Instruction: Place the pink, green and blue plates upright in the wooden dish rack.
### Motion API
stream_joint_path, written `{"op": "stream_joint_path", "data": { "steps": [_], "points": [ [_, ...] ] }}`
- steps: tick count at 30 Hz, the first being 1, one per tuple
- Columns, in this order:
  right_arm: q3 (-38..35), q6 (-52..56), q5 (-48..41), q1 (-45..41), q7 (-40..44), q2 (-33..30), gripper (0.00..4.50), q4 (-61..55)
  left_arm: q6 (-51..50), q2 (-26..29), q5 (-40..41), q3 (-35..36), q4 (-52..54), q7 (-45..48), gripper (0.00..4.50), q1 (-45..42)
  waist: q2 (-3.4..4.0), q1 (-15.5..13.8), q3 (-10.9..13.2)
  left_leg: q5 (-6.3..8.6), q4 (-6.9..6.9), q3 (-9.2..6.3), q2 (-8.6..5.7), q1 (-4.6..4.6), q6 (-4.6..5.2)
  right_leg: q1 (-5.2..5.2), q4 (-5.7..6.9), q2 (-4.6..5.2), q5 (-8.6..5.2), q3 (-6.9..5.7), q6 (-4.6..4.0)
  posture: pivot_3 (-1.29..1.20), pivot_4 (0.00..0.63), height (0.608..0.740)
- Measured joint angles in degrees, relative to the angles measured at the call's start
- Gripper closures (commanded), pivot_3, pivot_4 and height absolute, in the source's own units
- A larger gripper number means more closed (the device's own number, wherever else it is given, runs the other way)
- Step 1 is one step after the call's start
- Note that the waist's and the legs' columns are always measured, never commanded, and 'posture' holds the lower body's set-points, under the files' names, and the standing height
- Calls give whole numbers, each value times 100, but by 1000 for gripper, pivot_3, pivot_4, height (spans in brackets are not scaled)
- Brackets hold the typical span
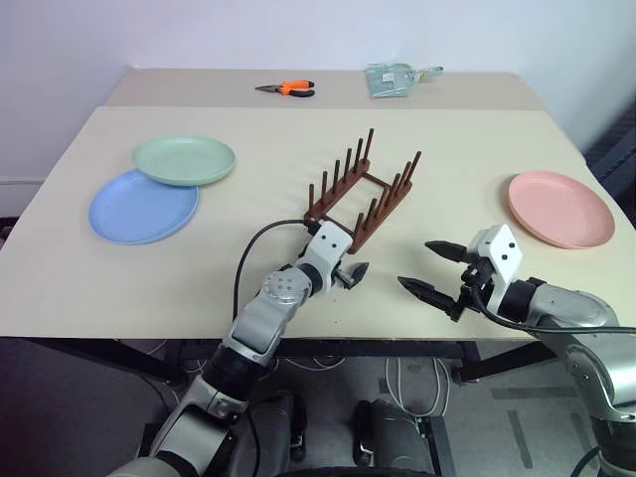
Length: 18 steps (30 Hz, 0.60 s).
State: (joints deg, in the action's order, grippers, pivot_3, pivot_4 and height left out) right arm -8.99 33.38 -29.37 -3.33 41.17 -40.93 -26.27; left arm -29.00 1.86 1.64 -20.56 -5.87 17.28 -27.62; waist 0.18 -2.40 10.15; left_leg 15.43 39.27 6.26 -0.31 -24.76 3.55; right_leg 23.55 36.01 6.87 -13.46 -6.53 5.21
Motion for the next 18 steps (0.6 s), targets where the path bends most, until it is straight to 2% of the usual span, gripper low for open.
{"op": "stream_joint_path", "data": {
  "steps": [3, 8, 11, 14, 18],
  "points": [
    [100, 0, 40, -15, -82, 15, 0, -44, 214, -198, -72, 106, -369, -95, 1231, -152, 0, -2, -1, 0, 0, -2, 0, 0, 1, 0, 0, 1, 0, -2, 0, 0, 150, 740],
    [103, -3, 63, -13, -119, 11, 0, -49, 385, -253, -119, 231, -539, -109, 3750, -204, 0, 4, -1, 5, 0, -2, 0, 0, 7, -1, -1, 2, 0, -2, 0, 0, 150, 740],
    [87, -8, 112, -2, -128, -3, 0, -47, 485, -111, -148, 225, -536, 34, 3738, -196, 0, 17, -1, 5, 0, -2, 0, 1, 7, 0, -1, 1, 0, -1, 0, 0, 150, 740],
    [-15, -62, 137, 126, -93, -70, 0, -47, 747, 318, -22, 225, -511, 740, 3738, -194, 1, 17, -1, 4, 0, -2, 2, 1, 4, 1, -1, 1, -1, -2, -1, 0, 150, 740],
    [-209, -179, 226, 375, -3, -193, 0, 29, 1485, 1365, 288, 46, -482, 2622, 3738, -188, 3, 30, -1, 3, -1, 0, 2, 1, -2, 4, -4, 2, -2, -1, -4, 0, 150, 740]
  ]
}}
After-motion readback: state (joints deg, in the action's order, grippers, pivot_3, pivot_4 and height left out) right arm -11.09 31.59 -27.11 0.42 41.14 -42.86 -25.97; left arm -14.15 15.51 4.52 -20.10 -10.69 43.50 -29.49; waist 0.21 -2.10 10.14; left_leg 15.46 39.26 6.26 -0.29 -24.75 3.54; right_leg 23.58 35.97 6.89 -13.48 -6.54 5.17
